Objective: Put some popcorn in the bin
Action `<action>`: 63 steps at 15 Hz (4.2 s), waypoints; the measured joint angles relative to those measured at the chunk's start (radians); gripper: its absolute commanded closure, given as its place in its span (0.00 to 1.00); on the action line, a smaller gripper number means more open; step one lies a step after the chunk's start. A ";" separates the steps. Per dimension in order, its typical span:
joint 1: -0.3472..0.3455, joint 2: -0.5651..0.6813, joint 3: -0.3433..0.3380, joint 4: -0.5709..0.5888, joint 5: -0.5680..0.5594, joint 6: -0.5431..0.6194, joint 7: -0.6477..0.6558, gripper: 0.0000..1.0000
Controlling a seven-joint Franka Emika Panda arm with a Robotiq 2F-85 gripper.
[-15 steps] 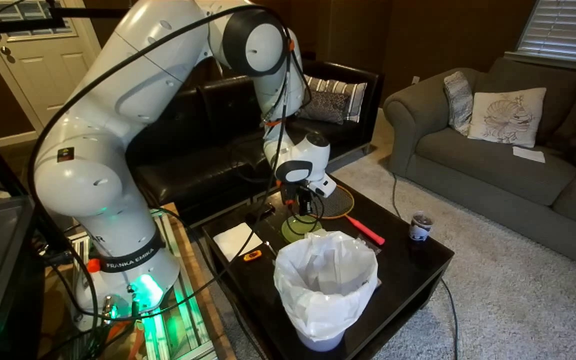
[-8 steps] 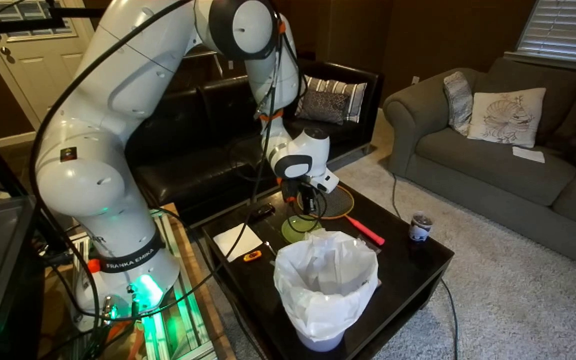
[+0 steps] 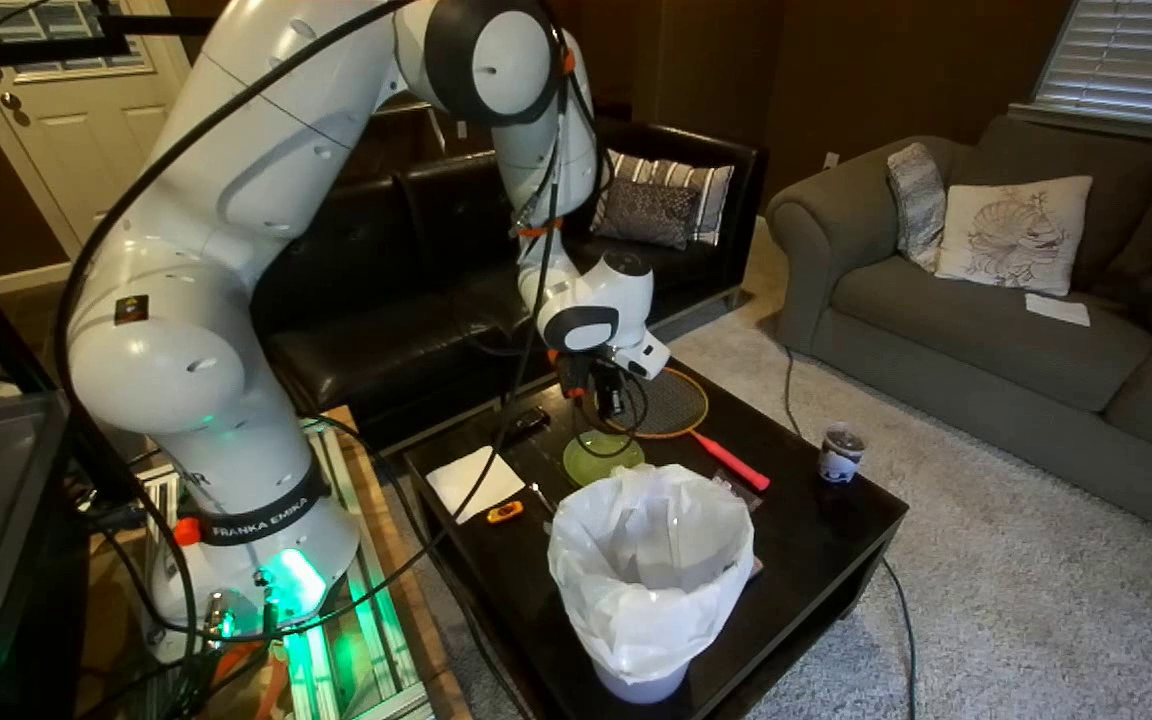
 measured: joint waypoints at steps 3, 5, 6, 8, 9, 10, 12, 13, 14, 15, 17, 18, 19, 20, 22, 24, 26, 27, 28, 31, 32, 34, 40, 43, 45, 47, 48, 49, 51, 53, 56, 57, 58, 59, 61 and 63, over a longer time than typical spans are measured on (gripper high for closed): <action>-0.050 -0.045 0.087 -0.012 0.001 0.027 -0.030 0.99; -0.048 -0.089 0.087 -0.029 0.001 0.046 -0.031 0.99; -0.040 -0.112 0.070 -0.040 0.001 0.058 -0.030 0.99; 0.006 -0.164 -0.019 -0.072 -0.001 0.086 -0.016 0.99; 0.041 -0.190 -0.084 -0.093 -0.002 0.101 -0.003 0.99; 0.085 -0.216 -0.162 -0.119 -0.004 0.113 0.012 0.99; 0.173 -0.258 -0.321 -0.179 -0.008 0.138 0.047 0.99; 0.220 -0.271 -0.402 -0.210 -0.010 0.147 0.067 0.99; 0.274 -0.279 -0.486 -0.239 -0.010 0.152 0.085 0.99; 0.337 -0.283 -0.572 -0.265 -0.010 0.153 0.104 0.99; 0.455 -0.284 -0.714 -0.308 -0.007 0.154 0.144 0.99; 0.507 -0.284 -0.768 -0.326 -0.005 0.160 0.160 0.99; 0.554 -0.284 -0.812 -0.344 -0.002 0.178 0.177 0.99; 0.599 -0.285 -0.848 -0.362 0.002 0.203 0.193 0.99; 0.681 -0.285 -0.911 -0.393 0.012 0.242 0.221 0.99; 0.767 -0.283 -0.983 -0.421 0.036 0.245 0.245 0.99; 0.846 -0.278 -1.055 -0.449 0.066 0.241 0.274 0.99; 0.876 -0.274 -1.084 -0.460 0.082 0.237 0.290 0.99; 0.899 -0.269 -1.108 -0.469 0.094 0.231 0.306 0.99; 0.944 -0.252 -1.158 -0.482 0.124 0.202 0.350 0.99; 0.957 -0.247 -1.172 -0.484 0.129 0.187 0.367 0.99; 0.982 -0.231 -1.198 -0.484 0.138 0.151 0.401 0.99; 1.040 -0.171 -1.263 -0.484 0.155 0.087 0.522 0.99; 1.050 -0.151 -1.272 -0.481 0.155 0.067 0.567 0.73; 1.051 -0.147 -1.273 -0.479 0.155 0.059 0.586 0.63; 1.052 -0.146 -1.273 -0.478 0.155 0.057 0.601 0.49; 1.052 -0.145 -1.273 -0.477 0.155 0.057 0.607 0.42; 1.052 -0.145 -1.274 -0.477 0.155 0.057 0.613 0.35; 1.054 -0.145 -1.275 -0.477 0.155 0.057 0.622 0.21; 1.055 -0.145 -1.275 -0.477 0.155 0.057 0.627 0.08; 1.059 -0.142 -1.278 -0.477 0.155 0.055 0.637 0.00; 1.060 -0.140 -1.279 -0.477 0.154 0.055 0.640 0.00; 1.060 -0.138 -1.279 -0.477 0.154 0.055 0.643 0.06; 1.060 -0.136 -1.279 -0.477 0.154 0.054 0.645 0.25; 1.060 -0.132 -1.280 -0.476 0.154 0.050 0.650 0.36; 1.061 -0.125 -1.282 -0.476 0.154 0.046 0.657 0.49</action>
